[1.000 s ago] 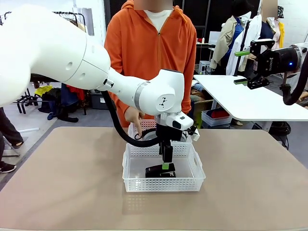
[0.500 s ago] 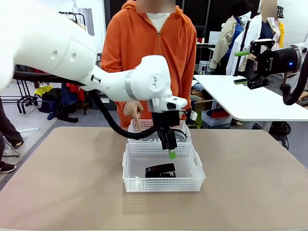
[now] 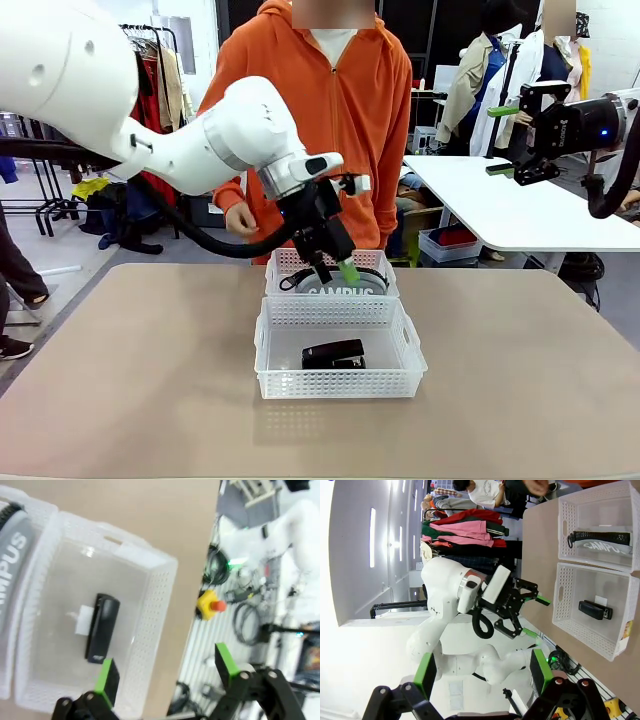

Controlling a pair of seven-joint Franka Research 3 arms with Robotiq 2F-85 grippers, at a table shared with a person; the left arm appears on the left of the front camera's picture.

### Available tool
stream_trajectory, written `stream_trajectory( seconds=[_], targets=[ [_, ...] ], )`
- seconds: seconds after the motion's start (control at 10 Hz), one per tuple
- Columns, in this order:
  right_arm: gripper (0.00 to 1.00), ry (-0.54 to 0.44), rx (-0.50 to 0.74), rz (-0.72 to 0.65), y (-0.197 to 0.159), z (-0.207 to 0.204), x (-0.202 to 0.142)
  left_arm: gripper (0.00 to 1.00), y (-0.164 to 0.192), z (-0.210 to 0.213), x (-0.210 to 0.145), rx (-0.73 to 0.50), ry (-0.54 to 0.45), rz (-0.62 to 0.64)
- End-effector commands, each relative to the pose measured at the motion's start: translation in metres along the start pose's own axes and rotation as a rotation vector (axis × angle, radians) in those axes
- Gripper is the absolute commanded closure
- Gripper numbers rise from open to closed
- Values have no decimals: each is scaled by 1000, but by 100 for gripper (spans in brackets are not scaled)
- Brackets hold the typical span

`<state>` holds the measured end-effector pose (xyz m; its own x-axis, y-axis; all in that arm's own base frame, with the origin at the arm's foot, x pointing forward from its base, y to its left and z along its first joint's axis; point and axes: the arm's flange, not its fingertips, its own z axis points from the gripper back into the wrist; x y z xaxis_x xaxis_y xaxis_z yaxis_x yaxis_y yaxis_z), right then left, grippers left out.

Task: Distribute items into two baskets.
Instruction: Place the picked Stapler into the Organizing basket as instructed by the person.

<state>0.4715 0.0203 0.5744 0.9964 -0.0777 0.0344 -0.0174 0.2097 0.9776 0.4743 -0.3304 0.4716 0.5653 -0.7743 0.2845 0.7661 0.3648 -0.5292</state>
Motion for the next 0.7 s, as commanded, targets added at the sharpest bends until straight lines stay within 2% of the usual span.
stream_trajectory(
  seconds=[0.0, 0.1, 0.2, 0.6],
  targets=[
    [0, -1, -1, 6, 2, 1, -1, 0, 2, 4, -22, -50, -125, 78],
    [0, -1, -1, 6, 2, 1, -1, 0, 3, 8, -25, -49, -144, 95],
    [0, -1, -1, 6, 2, 1, -1, 0, 4, 8, -6, -37, -57, 47],
    [0, -1, -1, 6, 2, 1, -1, 0, 4, 8, -6, -37, -57, 47]
  ],
)
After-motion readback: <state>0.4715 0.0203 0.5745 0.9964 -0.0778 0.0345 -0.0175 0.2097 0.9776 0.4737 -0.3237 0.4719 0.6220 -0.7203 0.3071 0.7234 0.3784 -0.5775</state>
